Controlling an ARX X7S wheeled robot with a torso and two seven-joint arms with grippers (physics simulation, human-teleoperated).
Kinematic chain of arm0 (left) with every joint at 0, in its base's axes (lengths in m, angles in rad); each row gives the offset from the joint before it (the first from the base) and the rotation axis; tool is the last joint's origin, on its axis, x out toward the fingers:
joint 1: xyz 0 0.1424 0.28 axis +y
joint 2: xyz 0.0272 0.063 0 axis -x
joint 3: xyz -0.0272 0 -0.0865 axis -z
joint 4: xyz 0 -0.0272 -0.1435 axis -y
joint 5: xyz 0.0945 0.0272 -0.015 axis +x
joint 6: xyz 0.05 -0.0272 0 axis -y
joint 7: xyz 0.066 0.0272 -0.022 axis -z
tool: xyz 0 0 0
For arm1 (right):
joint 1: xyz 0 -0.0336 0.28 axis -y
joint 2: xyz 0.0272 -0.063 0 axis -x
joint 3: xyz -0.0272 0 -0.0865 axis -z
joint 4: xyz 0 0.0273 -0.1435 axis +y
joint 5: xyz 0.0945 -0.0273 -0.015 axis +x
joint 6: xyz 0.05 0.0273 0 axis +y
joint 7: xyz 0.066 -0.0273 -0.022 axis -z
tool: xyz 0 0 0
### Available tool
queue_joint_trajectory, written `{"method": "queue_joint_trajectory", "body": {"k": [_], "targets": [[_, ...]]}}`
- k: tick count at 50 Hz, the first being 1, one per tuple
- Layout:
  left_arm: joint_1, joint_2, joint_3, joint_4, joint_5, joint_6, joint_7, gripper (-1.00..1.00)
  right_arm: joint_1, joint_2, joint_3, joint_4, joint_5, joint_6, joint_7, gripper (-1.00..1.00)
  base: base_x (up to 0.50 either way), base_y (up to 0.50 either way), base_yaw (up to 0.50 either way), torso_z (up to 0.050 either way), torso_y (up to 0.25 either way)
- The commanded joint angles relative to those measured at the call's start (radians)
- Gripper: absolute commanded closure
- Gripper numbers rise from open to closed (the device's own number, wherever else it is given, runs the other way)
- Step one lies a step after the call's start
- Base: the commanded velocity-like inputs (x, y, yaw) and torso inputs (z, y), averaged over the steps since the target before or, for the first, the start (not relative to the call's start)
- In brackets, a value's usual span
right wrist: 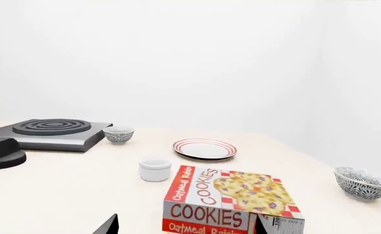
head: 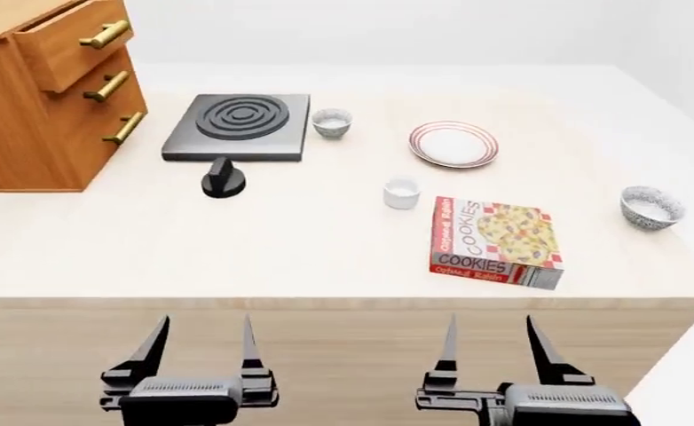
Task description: Pick the akita bowl next to the cookies box and place it on the plate.
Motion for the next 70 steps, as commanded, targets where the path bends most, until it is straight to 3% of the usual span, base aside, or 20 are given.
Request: {"method": "queue_joint_trajectory", "body": {"k": [1, 40, 50, 54, 62, 70], "targets": [[-0.004, 0.001, -0.001, -0.017, 0.01, 0.021, 0.013, -1.0, 0.013, 0.001, 0.004, 0.018, -0.002, -0.017, -0.016, -1.0, -0.14, -0.5, 0.0, 0.0, 0.0], [-0.018, -0.03, 0.032, -0.027, -0.013, 0.005, -0.032, -1.0, 0.027, 0.041, -0.026, 0.026, 0.102, 0.003, -0.023, -1.0, -0.09, -0.5, 0.0, 0.0, 0.0], [-0.033, -0.036, 0.045, -0.022, -0.006, -0.062, -0.049, -1.0, 0.033, 0.041, -0.029, 0.04, 0.106, -0.003, -0.006, -1.0, 0.0, -0.04, 0.0, 0.0, 0.0], [-0.035, -0.052, 0.04, 0.09, -0.013, -0.161, -0.053, -1.0, 0.01, 0.049, -0.021, -0.008, 0.057, -0.059, 0.026, -1.0, 0.11, 0.0, 0.0, 0.0, 0.0], [-0.002, -0.07, 0.017, 0.251, 0.014, -0.11, -0.09, -1.0, -0.023, 0.075, 0.012, -0.178, -0.016, -0.035, 0.078, -1.0, 0.49, -0.01, 0.0, 0.0, 0.0], [-0.035, -0.069, 0.0, 0.252, -0.033, -0.126, -0.093, -1.0, -0.007, 0.086, 0.014, -0.213, -0.056, -0.012, 0.093, -1.0, 0.5, -0.01, 0.0, 0.0, 0.0]]}}
